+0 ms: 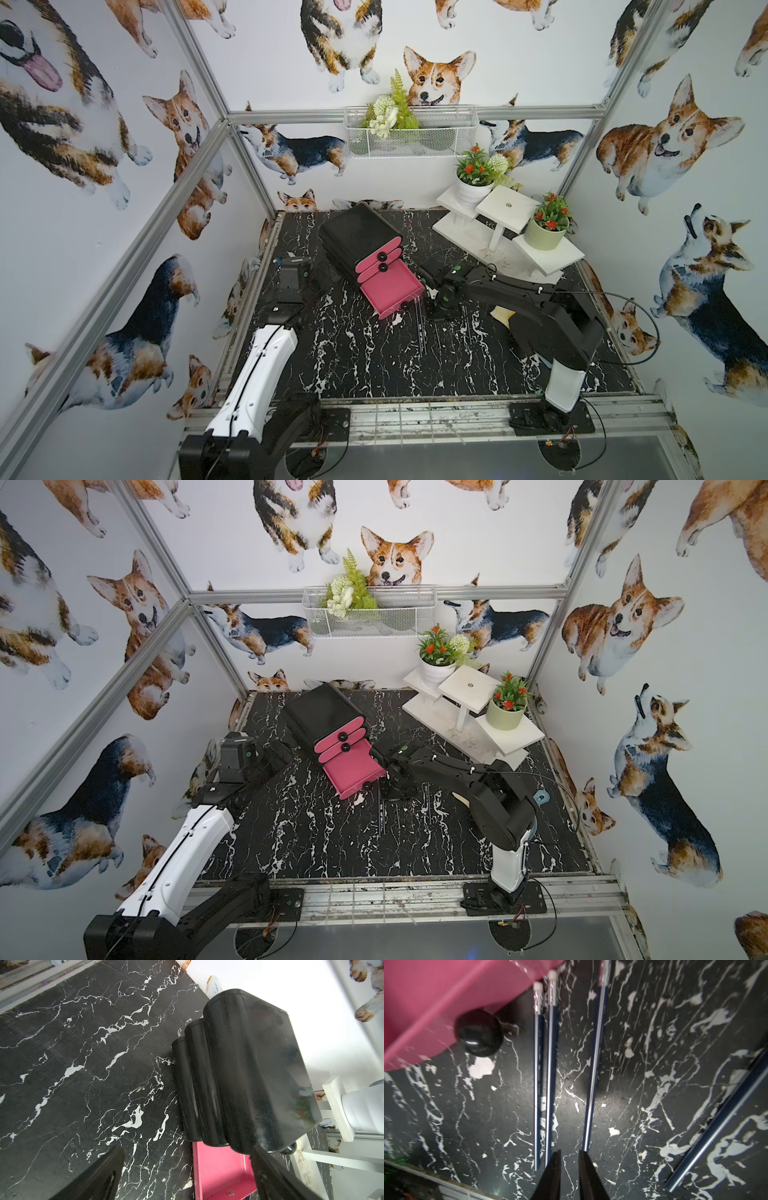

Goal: Please place the pencils in the drawer according to their color
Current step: Pick up the pencil from the center of the board.

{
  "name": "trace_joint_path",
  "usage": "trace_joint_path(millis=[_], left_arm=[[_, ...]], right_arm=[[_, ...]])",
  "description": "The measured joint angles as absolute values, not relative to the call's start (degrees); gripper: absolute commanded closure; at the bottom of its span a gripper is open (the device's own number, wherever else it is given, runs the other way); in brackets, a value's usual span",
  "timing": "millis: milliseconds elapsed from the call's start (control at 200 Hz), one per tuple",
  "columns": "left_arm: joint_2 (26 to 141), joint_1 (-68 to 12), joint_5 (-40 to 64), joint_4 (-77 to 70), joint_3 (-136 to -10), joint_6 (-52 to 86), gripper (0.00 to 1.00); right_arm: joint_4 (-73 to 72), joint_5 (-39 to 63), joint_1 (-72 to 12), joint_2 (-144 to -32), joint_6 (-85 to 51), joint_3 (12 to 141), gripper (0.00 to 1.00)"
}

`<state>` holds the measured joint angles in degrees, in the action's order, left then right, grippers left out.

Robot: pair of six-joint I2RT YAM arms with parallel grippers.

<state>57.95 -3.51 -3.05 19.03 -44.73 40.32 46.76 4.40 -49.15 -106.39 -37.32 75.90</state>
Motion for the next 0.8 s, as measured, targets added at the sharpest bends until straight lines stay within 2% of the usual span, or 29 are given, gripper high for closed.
trace_joint_path(millis=[516,561,691,741,801], left_arm=[[58.13,-3.51,-3.51,19.05,-44.82,40.29,0.00],[58.11,-3.51,-3.51,19.03,-44.82,40.29,0.00],[58.04,-3.51,-3.53,19.05,-44.82,40.29,0.00],[57.98,-3.51,-3.64,19.05,-44.82,40.29,0.00],[57.98,-3.51,-3.68,19.05,-44.82,40.29,0.00]], right_arm=[[47.66,1.17,-50.96,-112.57,-36.27,76.01,0.70],[48.18,0.91,-51.00,-112.97,-36.27,76.25,0.75],[48.69,0.67,-50.35,-113.71,-36.29,75.70,0.96],[47.81,1.83,-49.63,-113.27,-36.32,74.74,1.00],[46.41,3.84,-48.45,-112.42,-36.42,73.34,1.00]])
